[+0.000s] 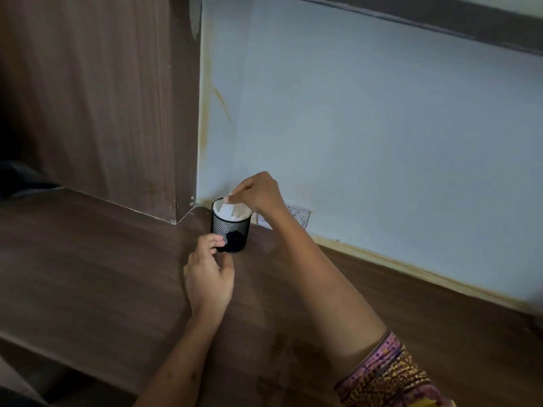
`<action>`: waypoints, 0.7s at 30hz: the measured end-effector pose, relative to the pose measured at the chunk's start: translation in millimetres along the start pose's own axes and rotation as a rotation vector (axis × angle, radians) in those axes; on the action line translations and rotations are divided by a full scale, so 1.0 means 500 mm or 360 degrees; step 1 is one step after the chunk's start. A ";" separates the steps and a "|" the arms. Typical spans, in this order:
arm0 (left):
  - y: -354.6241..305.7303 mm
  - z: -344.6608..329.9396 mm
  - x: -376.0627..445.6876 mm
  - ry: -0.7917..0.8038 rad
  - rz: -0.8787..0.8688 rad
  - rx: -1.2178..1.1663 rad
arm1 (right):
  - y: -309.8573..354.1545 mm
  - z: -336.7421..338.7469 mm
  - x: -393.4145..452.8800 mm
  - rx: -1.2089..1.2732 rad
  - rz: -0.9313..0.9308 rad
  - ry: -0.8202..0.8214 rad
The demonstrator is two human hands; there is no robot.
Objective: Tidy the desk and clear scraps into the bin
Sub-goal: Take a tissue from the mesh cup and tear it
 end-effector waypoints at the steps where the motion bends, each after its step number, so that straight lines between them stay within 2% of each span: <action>1: 0.000 0.001 0.000 -0.0004 -0.0001 -0.0002 | -0.001 0.005 0.000 0.0091 -0.0035 -0.0009; 6: -0.001 -0.001 -0.001 0.0016 -0.0015 0.0007 | -0.003 0.034 -0.003 0.0700 -0.0158 0.0012; 12: 0.000 -0.006 -0.003 0.0084 -0.0052 -0.0026 | -0.004 0.072 -0.018 0.1185 -0.0239 0.0074; 17: -0.007 -0.013 -0.010 0.0165 -0.0129 -0.0006 | -0.015 0.106 -0.041 0.1587 -0.0262 -0.0002; 19: -0.010 -0.015 -0.012 0.0189 -0.0170 -0.0001 | -0.029 0.121 -0.051 0.1537 -0.0267 -0.0147; 21: -0.010 -0.017 -0.012 0.0207 -0.0187 -0.0010 | -0.059 0.127 -0.059 0.1258 -0.0332 -0.0382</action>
Point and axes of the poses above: each hand's wrist, its own x-axis towards the middle knuckle, its own z-axis out of the back of the hand, y = z × x, the point moved 6 cm from there along x, towards the middle knuckle, and after that the axes turned 4 degrees about -y, right-handed, at the moved point
